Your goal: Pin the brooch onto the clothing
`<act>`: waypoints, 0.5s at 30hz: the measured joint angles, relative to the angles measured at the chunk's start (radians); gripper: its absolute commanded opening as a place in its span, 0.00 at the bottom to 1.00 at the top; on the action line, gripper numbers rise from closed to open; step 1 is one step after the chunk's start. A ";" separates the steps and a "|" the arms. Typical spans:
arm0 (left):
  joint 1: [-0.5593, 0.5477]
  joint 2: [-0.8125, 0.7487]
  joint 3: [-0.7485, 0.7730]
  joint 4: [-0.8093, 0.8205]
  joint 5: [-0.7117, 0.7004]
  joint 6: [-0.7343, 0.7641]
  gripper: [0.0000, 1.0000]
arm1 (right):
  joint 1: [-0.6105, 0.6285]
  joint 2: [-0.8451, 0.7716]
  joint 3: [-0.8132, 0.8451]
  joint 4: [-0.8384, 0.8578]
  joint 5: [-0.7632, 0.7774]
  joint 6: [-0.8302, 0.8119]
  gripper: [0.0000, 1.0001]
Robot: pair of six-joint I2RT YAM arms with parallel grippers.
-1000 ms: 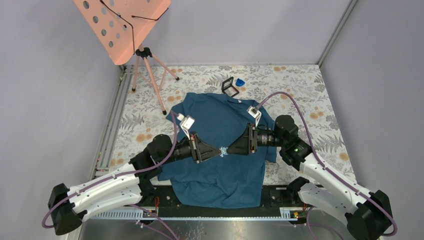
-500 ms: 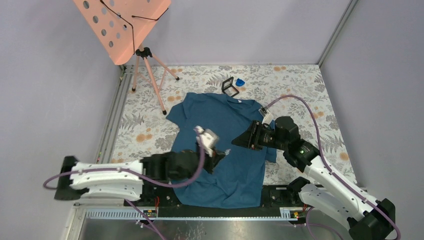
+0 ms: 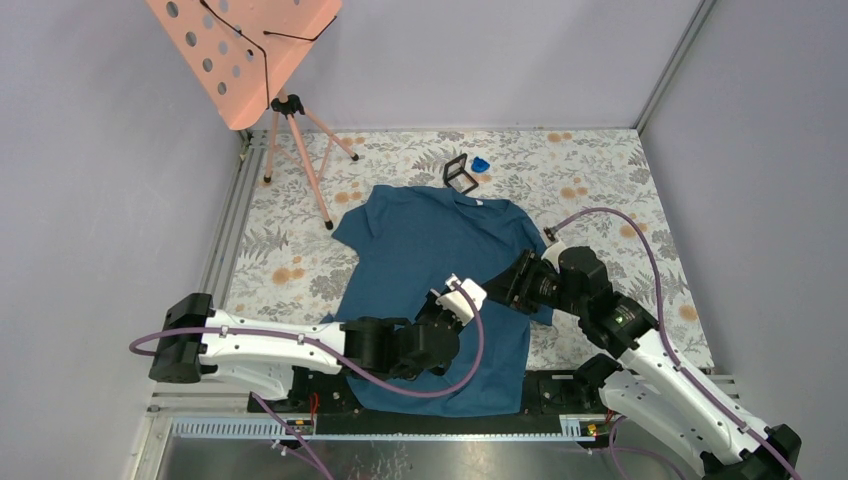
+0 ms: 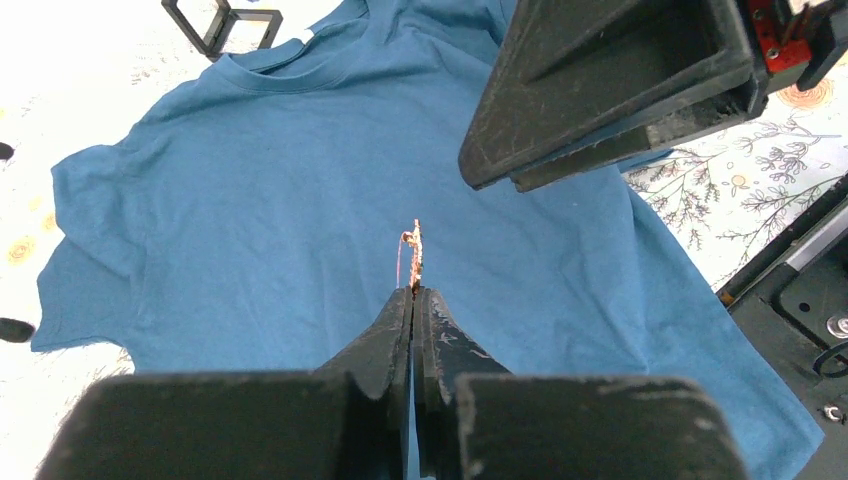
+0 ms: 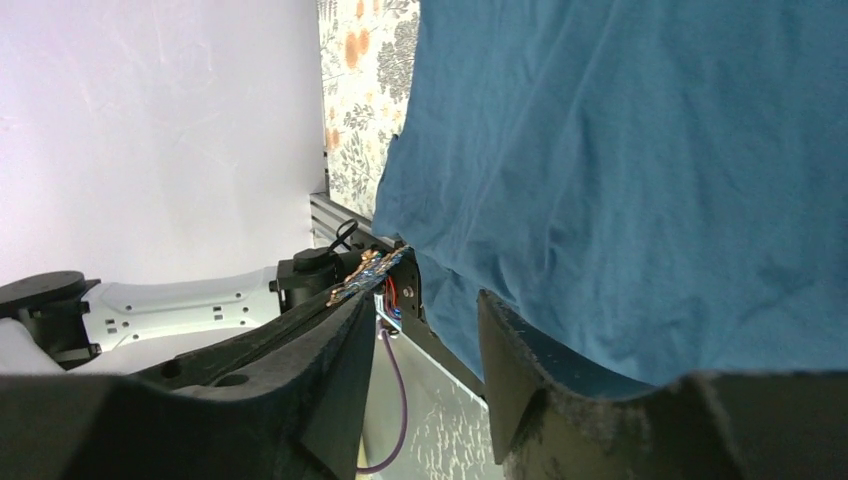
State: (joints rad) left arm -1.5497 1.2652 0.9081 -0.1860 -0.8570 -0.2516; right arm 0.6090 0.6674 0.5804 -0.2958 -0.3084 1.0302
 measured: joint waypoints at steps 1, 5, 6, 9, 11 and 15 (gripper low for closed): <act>-0.001 0.000 0.000 0.001 -0.003 0.000 0.00 | 0.000 0.000 0.000 -0.010 0.004 0.000 0.46; -0.003 0.004 0.000 0.026 -0.003 -0.001 0.00 | 0.000 0.012 0.000 -0.014 0.004 0.021 0.46; -0.003 0.008 0.001 0.031 -0.003 -0.002 0.00 | 0.000 0.017 0.000 -0.013 0.004 0.026 0.46; -0.003 0.033 0.003 0.041 -0.003 -0.002 0.00 | 0.002 0.026 0.000 -0.008 0.004 0.038 0.46; -0.003 0.048 0.004 0.042 -0.001 -0.003 0.00 | 0.004 0.029 0.002 -0.006 0.004 0.045 0.46; -0.003 0.083 0.031 0.038 0.001 -0.010 0.00 | 0.010 0.029 0.005 -0.001 0.004 0.060 0.46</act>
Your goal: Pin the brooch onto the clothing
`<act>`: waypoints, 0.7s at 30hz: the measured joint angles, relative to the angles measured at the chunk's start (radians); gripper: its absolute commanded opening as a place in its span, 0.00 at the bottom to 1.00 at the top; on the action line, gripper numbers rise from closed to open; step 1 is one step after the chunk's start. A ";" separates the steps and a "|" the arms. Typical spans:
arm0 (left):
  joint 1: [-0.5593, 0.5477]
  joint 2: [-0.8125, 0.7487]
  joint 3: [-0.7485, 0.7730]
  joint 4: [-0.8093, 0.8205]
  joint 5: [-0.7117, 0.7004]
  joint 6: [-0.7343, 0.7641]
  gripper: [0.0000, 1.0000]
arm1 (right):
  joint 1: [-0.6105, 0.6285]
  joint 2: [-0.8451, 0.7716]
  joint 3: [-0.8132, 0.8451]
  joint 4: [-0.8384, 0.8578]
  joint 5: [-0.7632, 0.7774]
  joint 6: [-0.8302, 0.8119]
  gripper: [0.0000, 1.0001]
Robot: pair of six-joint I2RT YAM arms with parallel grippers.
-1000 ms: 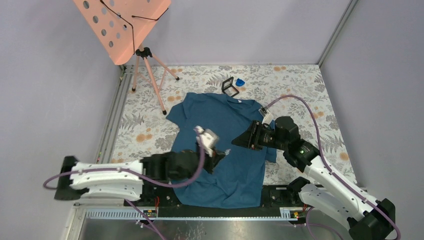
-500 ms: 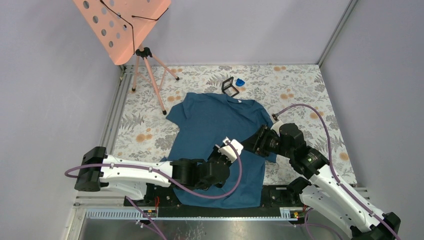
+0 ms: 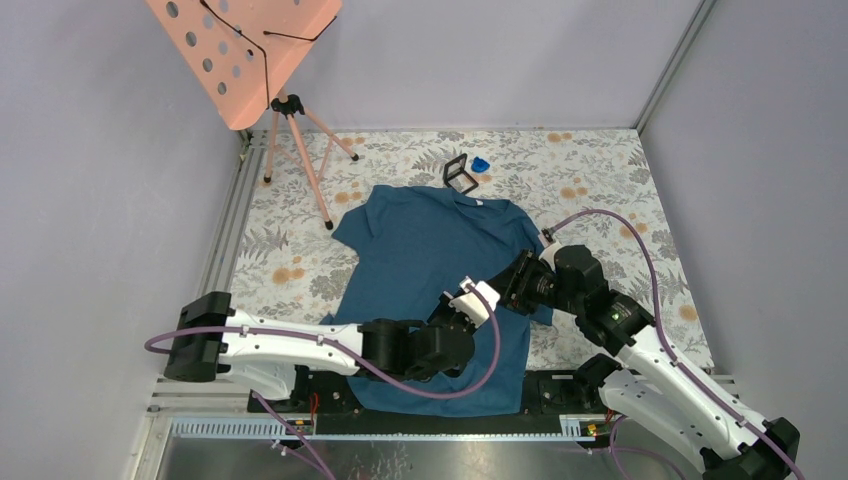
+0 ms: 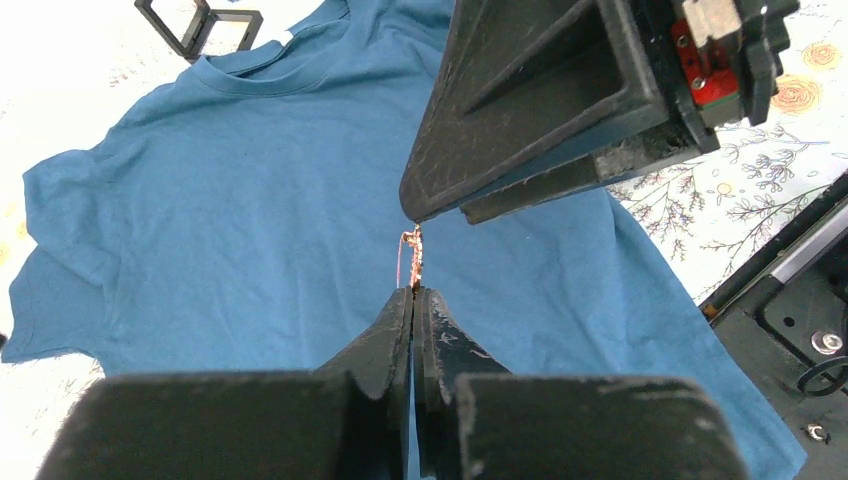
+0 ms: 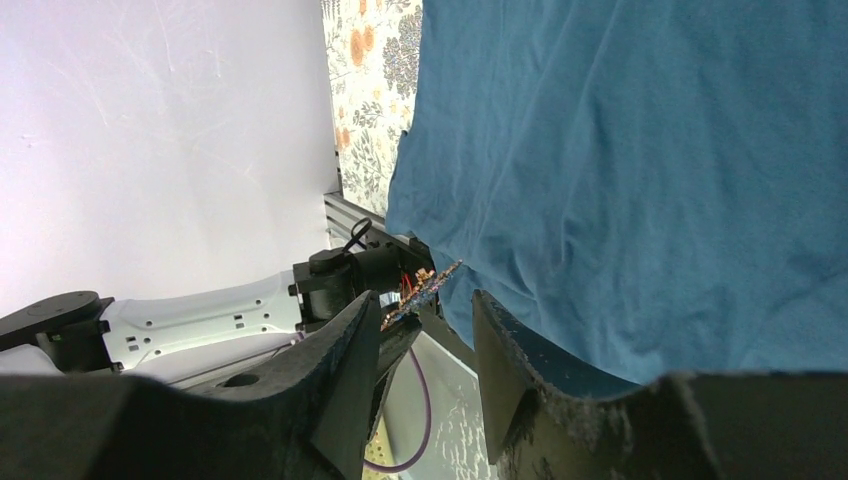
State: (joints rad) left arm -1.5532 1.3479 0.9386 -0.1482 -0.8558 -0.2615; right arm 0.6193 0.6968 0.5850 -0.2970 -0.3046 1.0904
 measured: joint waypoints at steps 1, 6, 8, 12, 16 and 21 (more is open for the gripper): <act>0.000 0.006 0.006 0.000 0.000 -0.002 0.00 | 0.001 0.000 0.000 0.002 0.000 0.004 0.46; 0.000 0.014 0.017 0.004 0.002 -0.006 0.00 | 0.004 0.004 0.001 0.003 -0.001 0.008 0.42; 0.000 0.023 0.026 0.004 0.002 -0.005 0.00 | 0.008 0.013 0.001 0.003 -0.003 0.011 0.42; 0.000 0.041 0.036 0.003 0.003 -0.003 0.00 | 0.019 0.040 0.007 0.003 -0.003 0.014 0.41; 0.000 0.056 0.043 0.003 0.003 0.005 0.00 | 0.033 0.054 0.014 0.013 -0.003 0.015 0.37; 0.000 0.075 0.051 0.004 -0.009 0.021 0.00 | 0.035 0.079 0.017 0.016 -0.002 0.015 0.24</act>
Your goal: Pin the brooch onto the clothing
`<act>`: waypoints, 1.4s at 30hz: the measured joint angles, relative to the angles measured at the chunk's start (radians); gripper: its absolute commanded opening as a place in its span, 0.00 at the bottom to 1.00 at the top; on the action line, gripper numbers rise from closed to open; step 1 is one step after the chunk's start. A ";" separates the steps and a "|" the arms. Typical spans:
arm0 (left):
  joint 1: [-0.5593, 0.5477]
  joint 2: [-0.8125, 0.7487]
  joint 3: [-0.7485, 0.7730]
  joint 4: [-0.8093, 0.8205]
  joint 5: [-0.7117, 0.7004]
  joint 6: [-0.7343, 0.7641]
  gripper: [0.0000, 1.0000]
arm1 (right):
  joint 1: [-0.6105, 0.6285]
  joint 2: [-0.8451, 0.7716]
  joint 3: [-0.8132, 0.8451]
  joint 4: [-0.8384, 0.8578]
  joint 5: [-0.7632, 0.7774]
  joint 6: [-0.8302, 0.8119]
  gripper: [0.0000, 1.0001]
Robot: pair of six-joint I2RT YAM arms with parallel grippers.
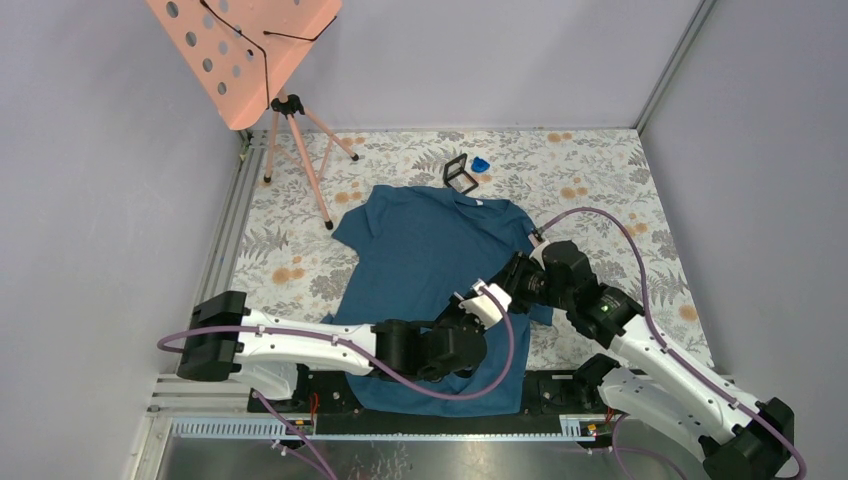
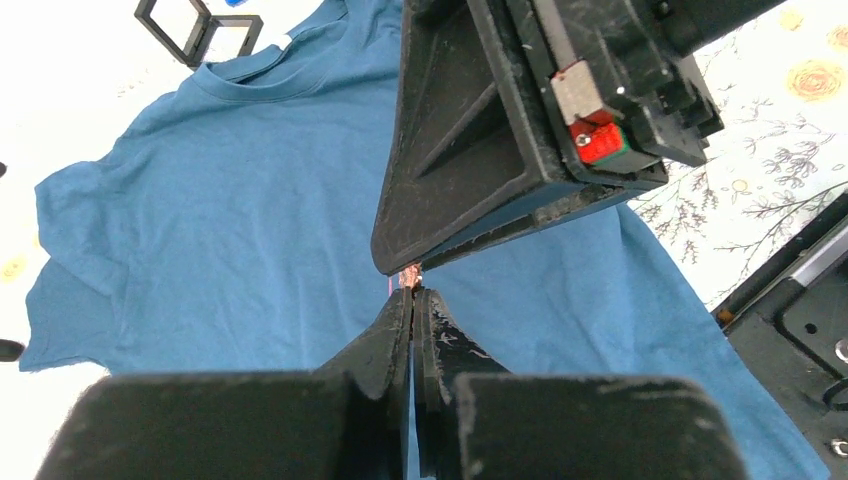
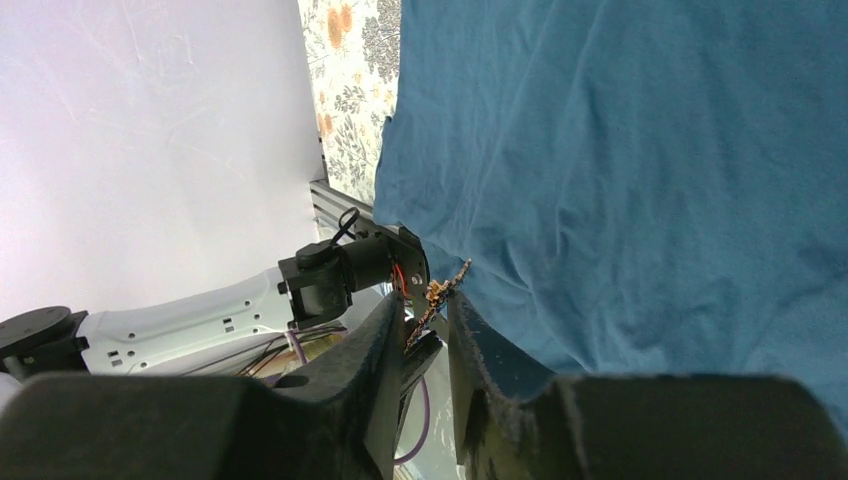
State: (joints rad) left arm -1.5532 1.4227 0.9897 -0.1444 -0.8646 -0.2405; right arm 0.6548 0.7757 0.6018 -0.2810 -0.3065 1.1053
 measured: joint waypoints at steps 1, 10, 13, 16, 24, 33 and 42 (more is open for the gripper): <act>0.000 0.004 0.002 -0.001 -0.001 0.003 0.00 | 0.000 0.006 0.000 0.000 0.001 0.001 0.21; 0.000 0.018 0.003 -0.002 0.004 0.032 0.66 | 0.006 0.017 0.000 0.002 0.015 0.010 0.00; -0.001 0.013 -0.005 0.014 0.018 0.026 0.86 | 0.009 0.017 -0.003 0.017 0.043 0.010 0.00; -0.001 -0.026 -0.041 0.012 0.028 0.010 0.93 | 0.011 0.006 -0.029 0.074 0.092 0.008 0.00; 0.070 -0.375 -0.256 0.053 0.184 -0.124 0.98 | 0.012 -0.113 -0.119 0.309 0.196 -0.052 0.00; 0.256 -0.640 -0.378 0.238 0.459 -0.401 0.91 | 0.012 -0.236 -0.182 0.618 0.177 -0.142 0.00; 0.346 -0.605 -0.396 0.489 0.615 -0.620 0.67 | 0.013 -0.197 -0.230 0.864 0.074 -0.127 0.00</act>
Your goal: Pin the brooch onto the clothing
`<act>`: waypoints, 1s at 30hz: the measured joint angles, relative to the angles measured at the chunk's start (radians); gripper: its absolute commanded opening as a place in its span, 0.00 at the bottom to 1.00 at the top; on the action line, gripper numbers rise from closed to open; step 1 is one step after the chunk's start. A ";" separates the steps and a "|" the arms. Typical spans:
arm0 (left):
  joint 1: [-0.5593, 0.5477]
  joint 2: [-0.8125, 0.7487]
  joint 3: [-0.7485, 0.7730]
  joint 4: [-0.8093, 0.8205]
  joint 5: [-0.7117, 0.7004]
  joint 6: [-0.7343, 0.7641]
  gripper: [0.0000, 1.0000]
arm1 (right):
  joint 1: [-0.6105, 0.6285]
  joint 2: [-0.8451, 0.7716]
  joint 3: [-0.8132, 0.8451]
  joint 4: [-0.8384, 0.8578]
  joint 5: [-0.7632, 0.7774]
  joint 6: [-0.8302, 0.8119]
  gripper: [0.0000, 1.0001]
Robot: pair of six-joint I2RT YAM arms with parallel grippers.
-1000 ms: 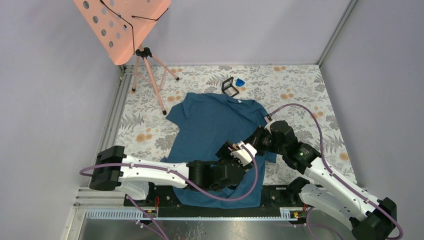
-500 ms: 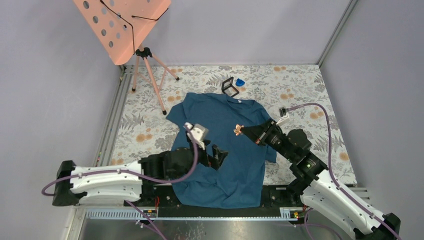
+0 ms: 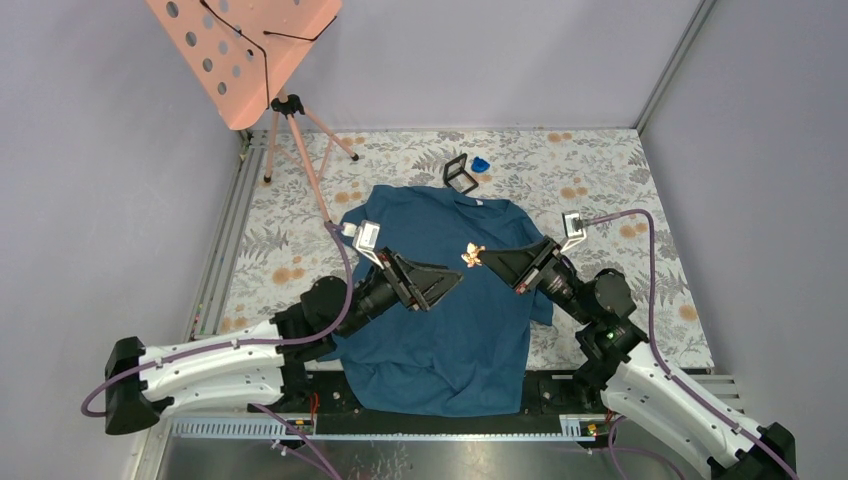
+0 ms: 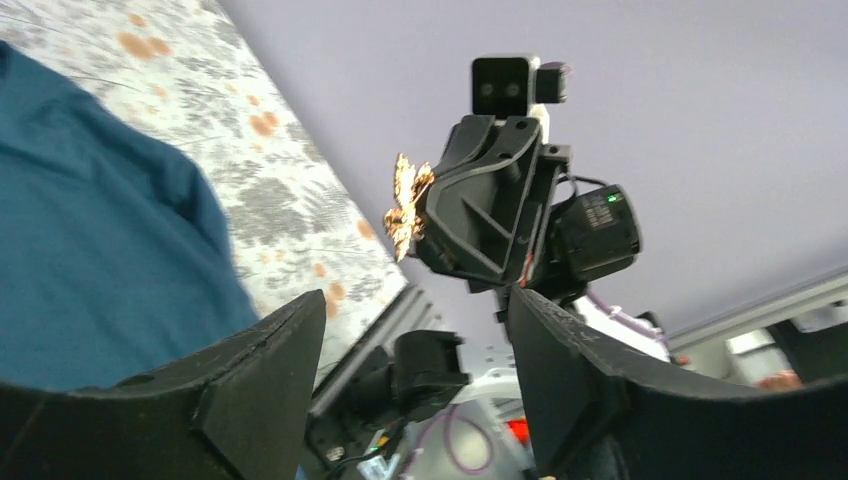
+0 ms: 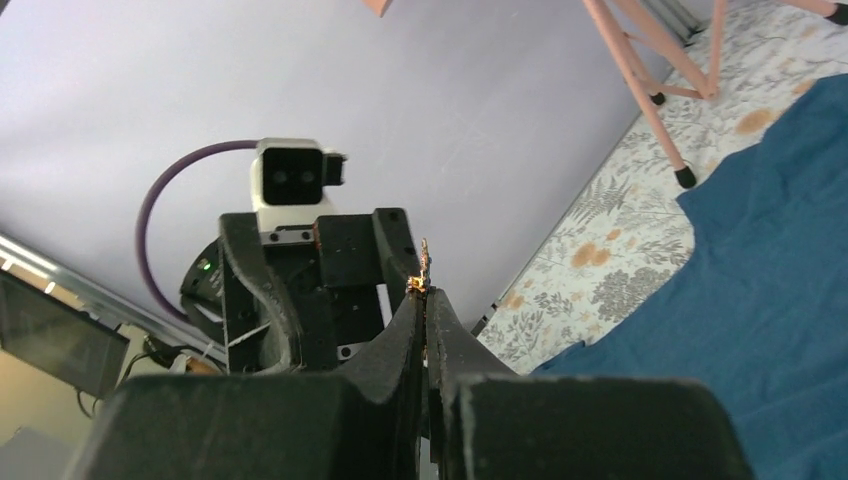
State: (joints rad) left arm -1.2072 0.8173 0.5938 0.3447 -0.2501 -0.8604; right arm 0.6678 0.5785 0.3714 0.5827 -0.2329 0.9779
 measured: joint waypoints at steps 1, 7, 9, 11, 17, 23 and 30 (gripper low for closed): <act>0.010 0.014 -0.001 0.024 0.016 -0.019 0.64 | 0.000 0.005 0.000 0.017 -0.008 0.005 0.00; 0.046 0.101 -0.023 0.164 0.109 -0.123 0.51 | 0.000 0.011 0.000 0.061 -0.044 0.016 0.00; 0.047 0.121 -0.023 0.185 0.128 -0.142 0.46 | 0.000 0.013 0.000 0.068 -0.049 0.021 0.00; 0.047 0.135 -0.023 0.200 0.142 -0.159 0.42 | 0.000 0.014 0.000 0.077 -0.050 0.026 0.00; 0.050 0.161 -0.023 0.242 0.153 -0.185 0.33 | 0.000 0.024 0.000 0.093 -0.051 0.034 0.00; 0.058 0.185 -0.023 0.267 0.158 -0.199 0.30 | 0.000 0.027 -0.008 0.113 -0.064 0.047 0.00; 0.064 0.194 -0.024 0.296 0.157 -0.213 0.26 | 0.000 0.014 -0.012 0.111 -0.072 0.050 0.00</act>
State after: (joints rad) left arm -1.1435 1.0111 0.5697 0.6403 -0.0933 -1.0733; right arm 0.6678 0.5922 0.3592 0.6937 -0.3054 1.0279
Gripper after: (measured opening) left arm 0.302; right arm 0.020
